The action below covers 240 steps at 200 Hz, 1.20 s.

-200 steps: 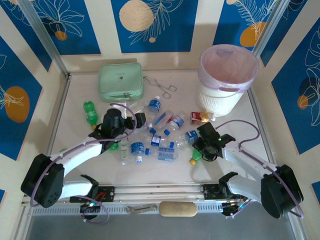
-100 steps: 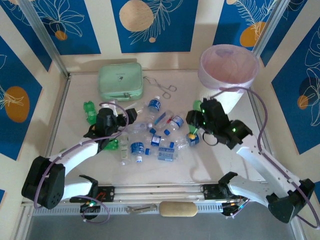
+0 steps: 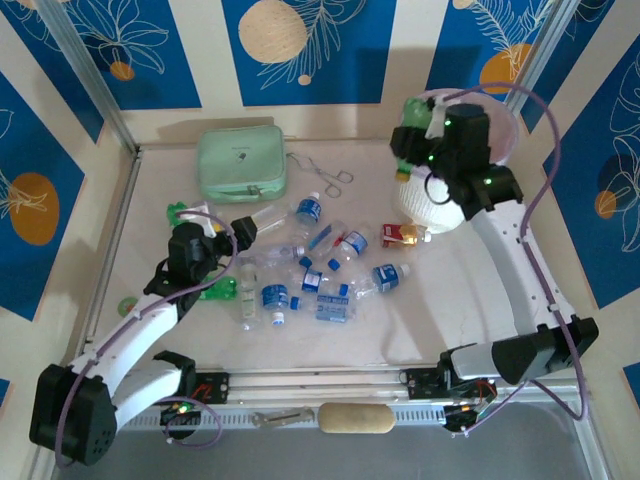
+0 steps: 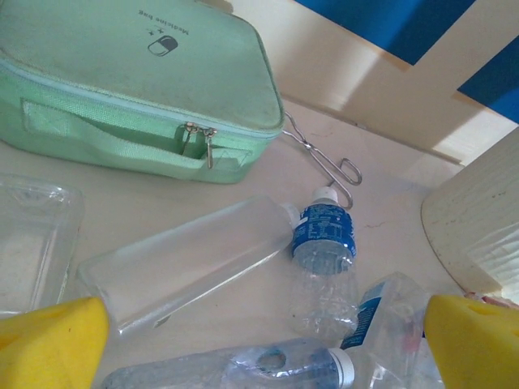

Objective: Put the plastic bottles in the bin

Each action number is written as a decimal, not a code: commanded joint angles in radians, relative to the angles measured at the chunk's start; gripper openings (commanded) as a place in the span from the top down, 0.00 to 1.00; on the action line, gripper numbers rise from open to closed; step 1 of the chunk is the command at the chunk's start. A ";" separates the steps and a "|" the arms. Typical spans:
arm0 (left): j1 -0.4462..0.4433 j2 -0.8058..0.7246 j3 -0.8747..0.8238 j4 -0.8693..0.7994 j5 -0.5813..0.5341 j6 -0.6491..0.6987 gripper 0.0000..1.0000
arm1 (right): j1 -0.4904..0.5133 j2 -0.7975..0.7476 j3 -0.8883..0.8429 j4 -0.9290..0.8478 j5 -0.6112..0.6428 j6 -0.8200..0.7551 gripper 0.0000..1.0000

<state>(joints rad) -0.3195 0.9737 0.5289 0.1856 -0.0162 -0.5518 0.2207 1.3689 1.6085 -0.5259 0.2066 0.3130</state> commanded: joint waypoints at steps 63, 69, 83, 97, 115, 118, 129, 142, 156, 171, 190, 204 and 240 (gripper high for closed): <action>0.012 0.001 0.031 -0.041 0.187 0.046 0.01 | -0.263 0.258 0.189 0.098 -0.037 -0.056 0.59; 0.012 0.002 0.029 -0.041 0.192 0.046 0.01 | -0.273 0.279 0.197 0.091 -0.043 -0.054 0.58; 0.012 0.003 0.029 -0.041 0.199 0.046 0.01 | -0.289 0.326 0.220 0.064 -0.055 -0.054 0.59; 0.012 0.005 0.030 -0.041 0.200 0.048 0.01 | -0.294 0.373 0.249 0.035 -0.062 -0.065 0.58; 0.014 0.008 0.034 -0.043 0.199 0.053 0.01 | -0.297 0.428 0.300 -0.014 -0.069 -0.074 0.57; 0.013 0.008 0.035 -0.043 0.198 0.053 0.01 | -0.297 0.441 0.314 -0.029 -0.071 -0.077 0.57; 0.015 0.011 0.037 -0.044 0.197 0.056 0.01 | -0.296 0.470 0.346 -0.065 -0.073 -0.082 0.55; 0.016 0.016 0.039 -0.044 0.194 0.056 0.01 | -0.296 0.496 0.373 -0.094 -0.075 -0.083 0.53; 0.016 0.020 0.039 -0.043 0.190 0.055 0.01 | -0.296 0.506 0.390 -0.107 -0.078 -0.081 0.49; 0.016 0.026 0.042 -0.043 0.188 0.054 0.01 | -0.296 0.507 0.400 -0.109 -0.080 -0.077 0.42; 0.017 0.035 0.043 -0.043 0.187 0.053 0.01 | -0.294 0.506 0.421 -0.117 -0.078 -0.078 0.31; 0.017 0.041 0.047 -0.046 0.188 0.053 0.01 | -0.293 0.504 0.443 -0.127 -0.079 -0.077 0.26; 0.017 0.049 0.063 -0.075 0.185 0.062 0.01 | -0.275 0.489 0.502 -0.141 -0.065 -0.093 0.12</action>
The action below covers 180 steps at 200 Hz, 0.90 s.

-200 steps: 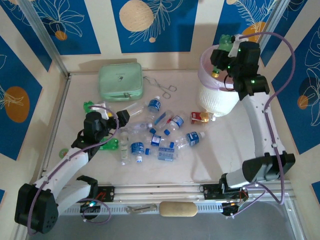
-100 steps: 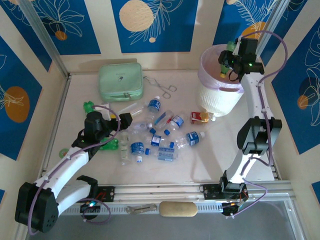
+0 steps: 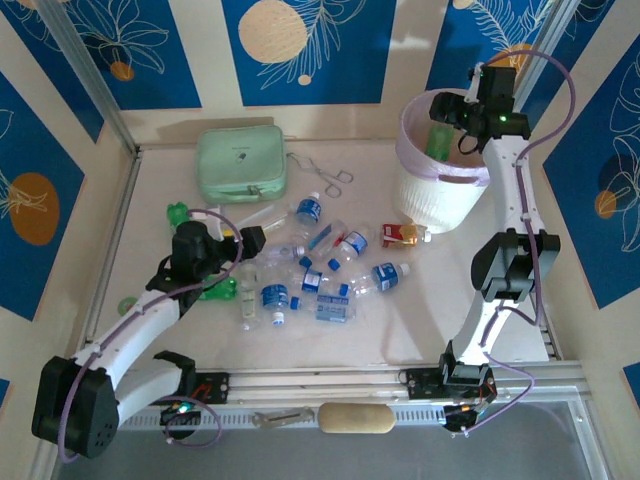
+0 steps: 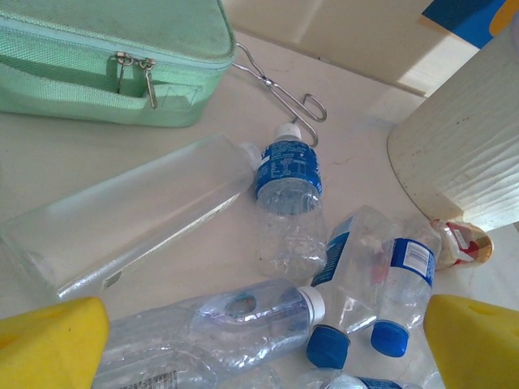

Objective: Put the plastic bottles in the bin

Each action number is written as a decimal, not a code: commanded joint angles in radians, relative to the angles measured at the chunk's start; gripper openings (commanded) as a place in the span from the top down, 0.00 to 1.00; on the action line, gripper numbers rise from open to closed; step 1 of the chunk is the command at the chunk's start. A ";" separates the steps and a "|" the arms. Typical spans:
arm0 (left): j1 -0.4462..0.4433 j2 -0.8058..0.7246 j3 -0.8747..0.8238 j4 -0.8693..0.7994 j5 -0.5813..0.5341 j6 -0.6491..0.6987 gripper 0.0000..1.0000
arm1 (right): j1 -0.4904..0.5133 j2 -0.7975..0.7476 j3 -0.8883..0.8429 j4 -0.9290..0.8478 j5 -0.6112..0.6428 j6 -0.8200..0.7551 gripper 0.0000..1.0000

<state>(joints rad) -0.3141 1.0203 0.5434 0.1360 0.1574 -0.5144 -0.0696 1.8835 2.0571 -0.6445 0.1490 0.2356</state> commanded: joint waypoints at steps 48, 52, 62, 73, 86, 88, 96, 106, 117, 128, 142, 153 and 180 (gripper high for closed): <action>0.011 -0.012 0.093 -0.170 -0.018 0.058 0.01 | 0.075 -0.104 0.079 -0.027 0.015 -0.055 0.01; 0.012 -0.014 0.100 -0.193 -0.019 0.062 0.01 | 0.083 -0.116 0.073 -0.027 0.011 -0.058 0.01; 0.011 -0.019 0.119 -0.258 -0.020 0.068 0.01 | 0.113 -0.159 0.040 -0.022 0.008 -0.066 0.01; 0.010 -0.031 0.135 -0.328 -0.021 0.069 0.01 | 0.158 -0.215 -0.024 -0.003 0.002 -0.079 0.01; 0.007 -0.053 0.150 -0.407 -0.022 0.064 0.01 | 0.217 -0.293 -0.131 0.039 -0.002 -0.091 0.01; 0.006 -0.057 0.152 -0.421 -0.023 0.063 0.01 | 0.227 -0.308 -0.150 0.047 -0.003 -0.091 0.01; 0.000 -0.071 0.163 -0.479 -0.036 0.061 0.01 | 0.263 -0.362 -0.228 0.080 -0.011 -0.086 0.01; -0.011 -0.089 0.177 -0.551 -0.059 0.054 0.01 | 0.307 -0.427 -0.328 0.128 -0.032 -0.070 0.01; -0.030 -0.110 0.186 -0.623 -0.079 0.048 0.01 | 0.350 -0.492 -0.435 0.176 -0.049 -0.045 0.01; -0.057 -0.129 0.191 -0.681 -0.107 0.033 0.01 | 0.393 -0.544 -0.535 0.221 -0.056 -0.024 0.01; -0.096 -0.146 0.190 -0.734 -0.134 0.006 0.01 | 0.438 -0.595 -0.640 0.254 -0.050 0.010 0.01; -0.127 -0.150 0.188 -0.772 -0.148 -0.018 0.01 | 0.462 -0.623 -0.706 0.265 -0.061 0.057 0.01; -0.193 -0.157 0.171 -0.835 -0.174 -0.080 0.01 | 0.510 -0.676 -0.866 0.312 -0.116 0.159 0.01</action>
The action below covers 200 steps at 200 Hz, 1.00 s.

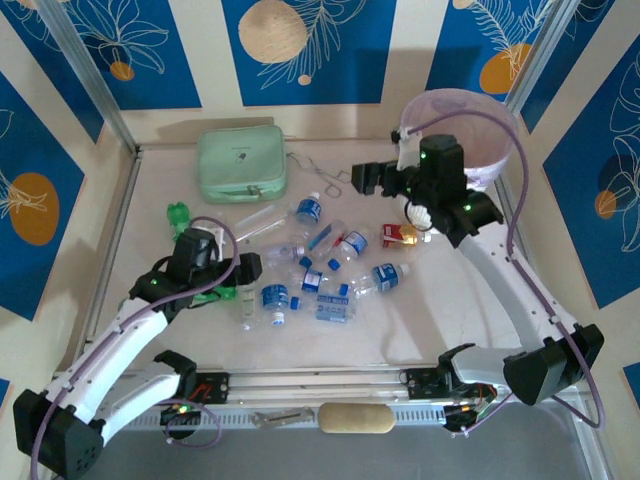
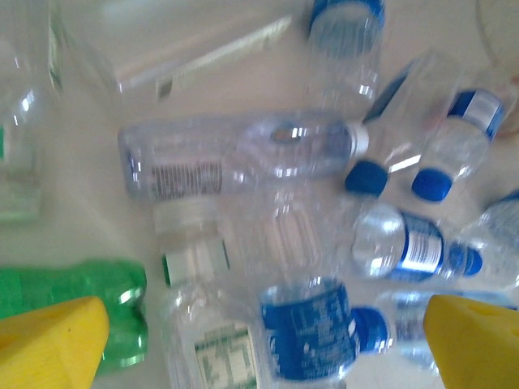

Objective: Put the plastic bottles in the bin

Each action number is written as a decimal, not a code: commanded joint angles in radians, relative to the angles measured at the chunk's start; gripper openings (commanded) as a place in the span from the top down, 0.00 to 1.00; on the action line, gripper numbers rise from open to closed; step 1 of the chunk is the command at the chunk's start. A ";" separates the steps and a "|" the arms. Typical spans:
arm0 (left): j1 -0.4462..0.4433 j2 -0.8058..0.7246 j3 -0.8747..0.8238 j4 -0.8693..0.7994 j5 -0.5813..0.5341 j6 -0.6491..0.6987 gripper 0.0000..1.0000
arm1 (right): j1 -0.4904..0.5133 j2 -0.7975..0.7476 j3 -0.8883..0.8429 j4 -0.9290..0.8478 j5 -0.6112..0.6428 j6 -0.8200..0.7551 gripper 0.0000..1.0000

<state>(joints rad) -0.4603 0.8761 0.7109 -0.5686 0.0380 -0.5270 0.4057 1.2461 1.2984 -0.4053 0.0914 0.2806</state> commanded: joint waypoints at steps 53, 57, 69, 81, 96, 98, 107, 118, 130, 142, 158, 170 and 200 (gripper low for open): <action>-0.164 -0.032 -0.067 -0.161 -0.068 -0.183 0.01 | 0.136 -0.062 -0.317 0.221 -0.046 0.248 0.01; -0.176 -0.031 -0.071 -0.163 -0.072 -0.191 0.01 | 0.139 -0.059 -0.323 0.227 -0.043 0.256 0.01; -0.213 -0.027 -0.083 -0.161 -0.097 -0.208 0.00 | 0.151 -0.046 -0.338 0.249 -0.033 0.276 0.01; -0.248 -0.017 -0.095 -0.158 -0.132 -0.219 0.02 | 0.157 -0.032 -0.343 0.264 -0.034 0.286 0.01; -0.285 0.005 -0.107 -0.145 -0.171 -0.228 0.06 | 0.161 -0.014 -0.335 0.267 -0.033 0.287 0.01; -0.289 0.010 -0.109 -0.142 -0.175 -0.230 0.06 | 0.162 -0.012 -0.332 0.267 -0.033 0.286 0.01; -0.306 0.030 -0.114 -0.131 -0.190 -0.232 0.09 | 0.163 -0.004 -0.327 0.266 -0.030 0.281 0.01; -0.328 0.060 -0.117 -0.121 -0.215 -0.237 0.10 | 0.163 0.001 -0.323 0.263 -0.026 0.277 0.01; -0.347 0.098 -0.116 -0.116 -0.241 -0.239 0.12 | 0.163 0.001 -0.320 0.263 -0.022 0.273 0.01; -0.364 0.133 -0.116 -0.103 -0.268 -0.238 0.12 | 0.164 0.000 -0.320 0.260 -0.021 0.266 0.01; -0.377 0.175 -0.125 -0.081 -0.286 -0.246 0.14 | 0.165 -0.002 -0.325 0.259 -0.012 0.261 0.01; -0.377 0.203 -0.135 -0.052 -0.287 -0.248 0.16 | 0.163 -0.001 -0.328 0.258 -0.001 0.262 0.01; -0.382 0.267 -0.142 -0.005 -0.292 -0.231 0.20 | 0.160 0.000 -0.315 0.244 -0.003 0.253 0.01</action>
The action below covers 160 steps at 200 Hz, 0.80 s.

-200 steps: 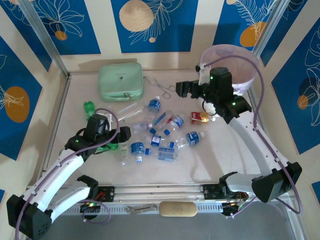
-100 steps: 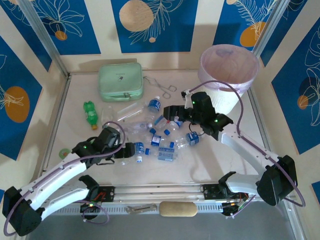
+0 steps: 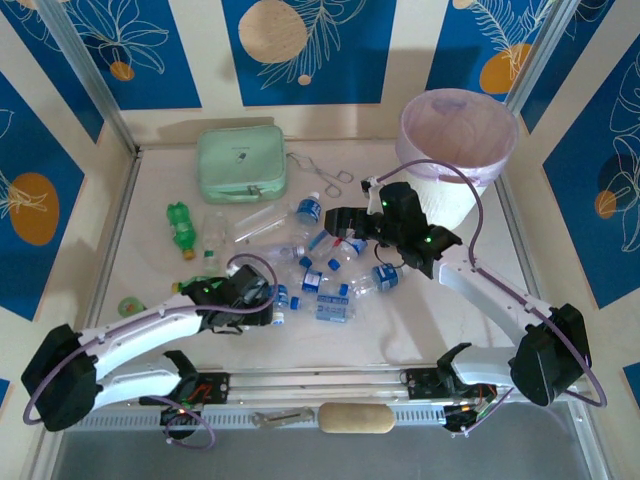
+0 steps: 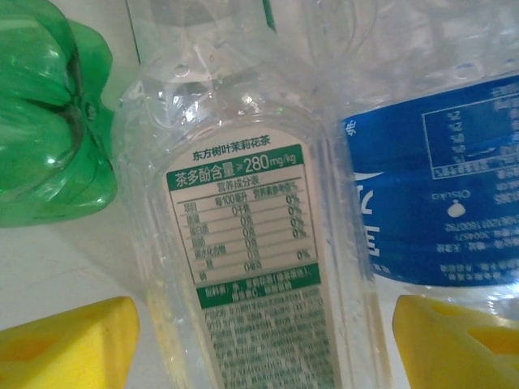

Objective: Put the plastic bottles in the bin

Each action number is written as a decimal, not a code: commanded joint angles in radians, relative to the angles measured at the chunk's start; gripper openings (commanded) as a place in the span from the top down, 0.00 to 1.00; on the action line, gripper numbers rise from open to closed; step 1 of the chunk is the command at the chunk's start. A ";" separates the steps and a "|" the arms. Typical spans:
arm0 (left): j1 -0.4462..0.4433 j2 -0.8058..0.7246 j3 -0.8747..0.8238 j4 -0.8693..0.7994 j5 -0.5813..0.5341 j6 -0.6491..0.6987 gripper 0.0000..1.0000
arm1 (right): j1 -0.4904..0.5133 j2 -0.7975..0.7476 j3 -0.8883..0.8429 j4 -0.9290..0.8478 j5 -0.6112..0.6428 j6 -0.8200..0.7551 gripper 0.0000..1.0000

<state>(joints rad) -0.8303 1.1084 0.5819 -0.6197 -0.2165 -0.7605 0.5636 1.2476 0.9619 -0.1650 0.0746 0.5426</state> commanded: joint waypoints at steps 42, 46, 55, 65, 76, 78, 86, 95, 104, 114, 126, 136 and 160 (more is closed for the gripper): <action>-0.016 0.070 -0.041 0.086 -0.057 0.010 0.28 | 0.002 -0.001 0.005 0.017 0.022 0.004 0.01; -0.015 0.072 -0.043 0.089 -0.060 0.010 0.28 | 0.002 0.001 0.005 0.018 0.023 0.006 0.01; -0.015 0.073 -0.043 0.093 -0.062 0.012 0.32 | 0.001 0.005 0.007 0.017 0.024 0.006 0.01; -0.016 0.073 -0.039 0.094 -0.063 0.013 0.39 | 0.002 0.008 0.014 0.013 0.022 0.005 0.01; -0.015 0.066 -0.039 0.092 -0.059 0.018 0.44 | 0.001 0.010 0.021 0.012 0.021 0.001 0.01; -0.016 0.064 -0.039 0.091 -0.059 0.018 0.45 | 0.001 0.010 0.021 0.012 0.021 0.000 0.01; -0.016 0.052 -0.040 0.084 -0.059 0.018 0.52 | 0.001 0.011 0.022 0.015 0.021 0.000 0.01; -0.016 0.031 -0.043 0.075 -0.060 0.018 0.57 | 0.001 0.012 0.020 0.020 0.021 0.000 0.01; -0.015 -0.003 -0.042 0.061 -0.065 0.015 0.59 | 0.001 0.012 0.019 0.024 0.019 0.002 0.01; -0.016 -0.048 -0.039 0.039 -0.077 0.012 0.61 | -0.001 0.015 0.018 0.024 0.014 0.006 0.01; -0.015 -0.112 -0.026 0.010 -0.091 0.012 0.62 | -0.003 0.022 0.021 0.023 -0.002 0.012 0.01; -0.016 -0.165 -0.009 -0.004 -0.102 0.027 0.62 | -0.006 0.026 0.027 0.022 -0.023 0.014 0.01; -0.014 -0.260 0.040 0.038 -0.096 0.108 0.63 | -0.008 0.037 0.037 0.048 -0.110 0.011 0.01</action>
<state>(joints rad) -0.8375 0.9245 0.5564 -0.5861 -0.2855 -0.7307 0.5617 1.2720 0.9630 -0.1585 0.0574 0.5442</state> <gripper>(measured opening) 0.529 0.990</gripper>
